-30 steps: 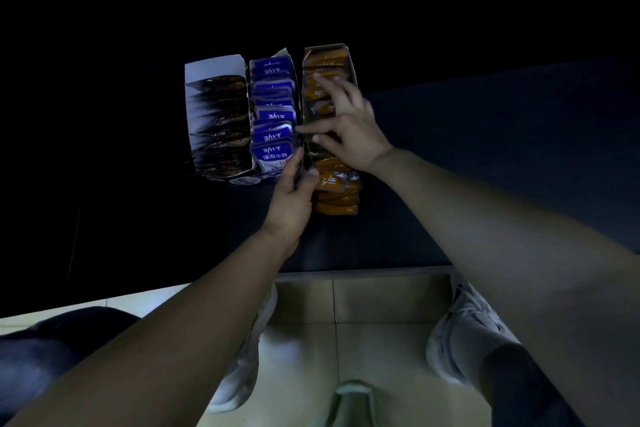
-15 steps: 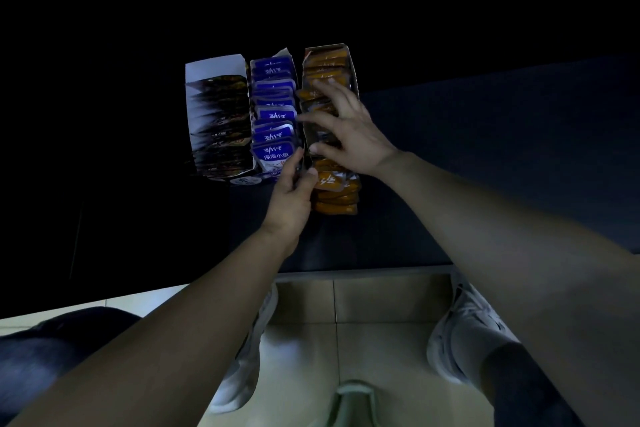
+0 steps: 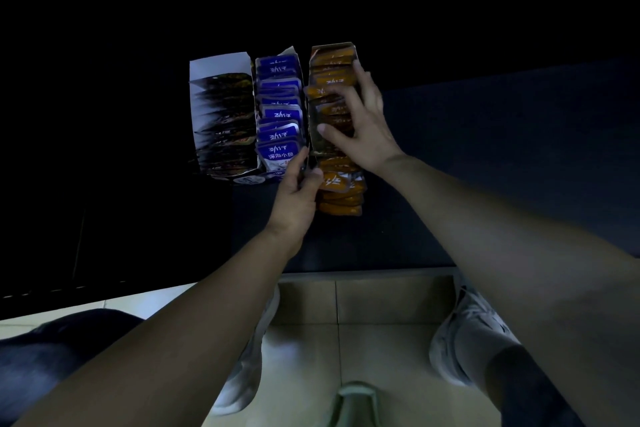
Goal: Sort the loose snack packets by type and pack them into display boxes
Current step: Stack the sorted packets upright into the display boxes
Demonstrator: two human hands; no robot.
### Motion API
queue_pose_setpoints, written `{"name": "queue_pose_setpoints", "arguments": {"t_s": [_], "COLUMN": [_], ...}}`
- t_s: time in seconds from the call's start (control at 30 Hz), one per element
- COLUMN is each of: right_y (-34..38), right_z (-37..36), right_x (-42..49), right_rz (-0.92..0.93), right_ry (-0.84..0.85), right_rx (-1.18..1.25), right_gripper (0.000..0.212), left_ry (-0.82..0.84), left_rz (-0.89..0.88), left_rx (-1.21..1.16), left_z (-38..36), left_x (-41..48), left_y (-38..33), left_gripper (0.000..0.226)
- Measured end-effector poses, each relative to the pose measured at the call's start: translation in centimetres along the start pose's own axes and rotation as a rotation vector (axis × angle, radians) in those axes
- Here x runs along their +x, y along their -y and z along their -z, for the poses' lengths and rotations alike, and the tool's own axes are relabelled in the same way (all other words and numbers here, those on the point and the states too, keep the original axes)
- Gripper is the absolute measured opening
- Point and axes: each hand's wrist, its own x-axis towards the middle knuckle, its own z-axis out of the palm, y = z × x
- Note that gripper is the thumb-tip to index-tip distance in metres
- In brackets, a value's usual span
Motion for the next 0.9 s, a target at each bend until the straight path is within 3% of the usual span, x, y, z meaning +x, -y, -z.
{"name": "queue_pose_setpoints", "arguments": {"t_s": [0.2,0.27,0.43,0.57,0.7,0.9], "right_y": [0.8,1.0,1.0,1.4,3.1,1.4], "right_z": [-0.4,0.1,1.3,0.3,-0.7,-0.2], "right_x": [0.5,0.3,-1.8,-3.4,-2.6,-4.3], "right_rz": [-0.048,-0.092,-0.376,-0.493,-0.452,-0.518], "right_ry": [0.108,0.115,-0.112,-0.019,0.162,0.066], "right_rx": [0.007,0.123,0.490,0.669,0.624,0.586], "right_gripper": [0.074,0.073,0.060,0.061,0.068,0.068], "left_ry": [-0.012,-0.009,-0.025,-0.025,-0.015,-0.007], "left_rz": [-0.001,-0.004,-0.006,-0.001,-0.014,0.003], "left_rx": [0.007,-0.005,-0.005,0.002,0.005,-0.008], "left_z": [0.1,0.0,-0.1,0.0,0.2,-0.2], "left_x": [0.0,0.0,0.1,0.1,0.1,0.2], "left_y": [0.0,-0.1,0.3,0.6,0.7,0.3], "left_gripper": [0.052,0.052,0.051,0.053,0.056,0.062]}}
